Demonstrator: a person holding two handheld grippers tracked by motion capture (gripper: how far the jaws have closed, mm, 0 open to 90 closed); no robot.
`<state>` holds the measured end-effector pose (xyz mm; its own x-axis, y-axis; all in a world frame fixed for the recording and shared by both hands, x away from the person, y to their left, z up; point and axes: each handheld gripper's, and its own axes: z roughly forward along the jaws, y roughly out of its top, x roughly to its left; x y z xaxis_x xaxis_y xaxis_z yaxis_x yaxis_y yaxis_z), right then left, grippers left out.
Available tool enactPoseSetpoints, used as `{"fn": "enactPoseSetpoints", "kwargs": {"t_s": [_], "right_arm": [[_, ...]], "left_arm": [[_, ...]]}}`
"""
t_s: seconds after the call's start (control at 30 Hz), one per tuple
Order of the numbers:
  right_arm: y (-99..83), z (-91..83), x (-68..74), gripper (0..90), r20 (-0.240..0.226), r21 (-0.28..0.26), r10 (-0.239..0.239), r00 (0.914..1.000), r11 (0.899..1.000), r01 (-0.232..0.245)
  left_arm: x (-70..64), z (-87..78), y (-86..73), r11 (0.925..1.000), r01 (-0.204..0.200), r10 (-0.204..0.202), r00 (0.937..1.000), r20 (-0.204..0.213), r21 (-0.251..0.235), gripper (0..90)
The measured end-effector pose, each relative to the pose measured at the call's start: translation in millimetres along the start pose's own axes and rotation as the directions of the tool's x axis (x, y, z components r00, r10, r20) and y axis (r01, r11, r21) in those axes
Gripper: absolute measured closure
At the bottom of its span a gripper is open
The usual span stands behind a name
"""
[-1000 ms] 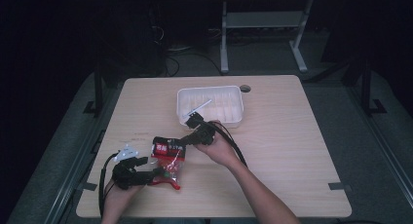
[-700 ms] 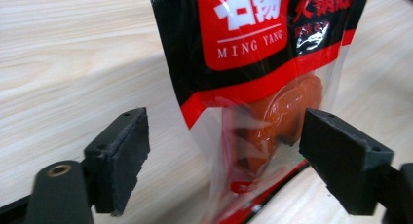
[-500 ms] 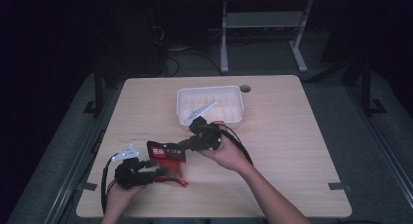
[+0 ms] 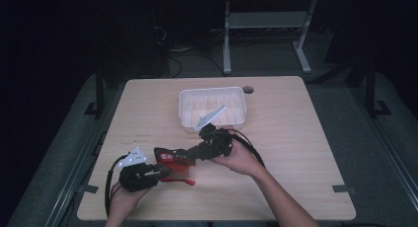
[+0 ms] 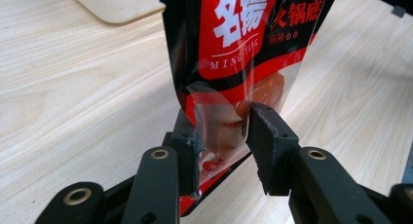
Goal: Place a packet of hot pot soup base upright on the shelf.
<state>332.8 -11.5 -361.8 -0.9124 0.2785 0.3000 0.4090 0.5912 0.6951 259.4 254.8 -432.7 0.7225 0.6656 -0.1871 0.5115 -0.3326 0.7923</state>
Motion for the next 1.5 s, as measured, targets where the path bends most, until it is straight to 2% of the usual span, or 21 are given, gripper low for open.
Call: {"fn": "enactPoseSetpoints", "kwargs": {"t_s": [0.17,0.3,0.4,0.57,0.63,0.77,0.8,1.03,1.2,1.27,1.5], "right_arm": [[0.1,14.2,-1.1,74.3,-0.001,0.063,-0.004,1.0000,0.998,0.004],[1.1,19.9,-0.5,74.5,0.000,0.073,-0.008,1.0000,0.997,0.008],[0.9,22.8,-2.0,79.3,-0.008,0.094,-0.001,1.0000,0.996,0.002],[0.6,20.9,-0.8,87.2,-0.016,0.087,0.017,0.9997,0.996,-0.015],[0.0,19.8,0.0,88.5,-0.017,0.093,0.018,0.9997,0.996,-0.016],[-2.1,17.0,-0.7,88.8,-0.008,0.099,0.029,0.9996,0.995,-0.028],[-3.3,13.0,-1.4,88.9,-0.008,0.092,0.035,0.9994,0.995,-0.034],[-5.6,-2.9,0.6,89.2,0.016,0.061,0.049,0.9987,0.997,-0.050],[-6.0,-13.5,-0.1,89.3,0.024,0.043,0.072,0.9971,0.996,-0.073],[-5.5,-21.4,-0.7,89.3,0.036,0.025,0.087,0.9956,0.996,-0.087],[-3.6,-35.2,-4.2,89.2,0.087,0.015,0.110,0.9901,0.994,-0.112]], "left_arm": [[-2.3,0.8,0.6,0.9998,-0.019,0.019,0.9998,0.002,0.007,65.8],[-2.6,1.1,0.6,0.9997,-0.022,0.022,0.9998,0.004,0.007,65.2],[-3.8,1.6,1.1,0.9996,-0.027,0.027,0.9996,0.003,0.008,64.2],[-4.5,2.0,0.8,0.9994,-0.032,0.032,0.9995,-0.003,0.014,57.5],[-5.0,1.9,0.6,0.9990,-0.040,0.041,0.9987,-0.029,0.020,52.7],[-4.1,1.6,-0.1,0.9989,-0.037,0.039,0.9983,-0.045,0.028,49.4],[-3.4,1.1,-0.1,0.9987,-0.040,0.042,0.9975,-0.057,0.032,46.9],[-2.2,1.2,-0.7,0.9990,-0.032,0.034,0.9969,-0.071,0.032,44.0],[-2.6,2.1,-1.2,0.9978,-0.043,0.047,0.9953,-0.085,0.051,42.8],[-3.1,2.9,-1.1,0.9976,-0.044,0.049,0.9947,-0.090,0.053,41.7],[-3.2,3.4,-1.4,0.9964,-0.052,0.059,0.9931,-0.101,0.066,39.7]]}}
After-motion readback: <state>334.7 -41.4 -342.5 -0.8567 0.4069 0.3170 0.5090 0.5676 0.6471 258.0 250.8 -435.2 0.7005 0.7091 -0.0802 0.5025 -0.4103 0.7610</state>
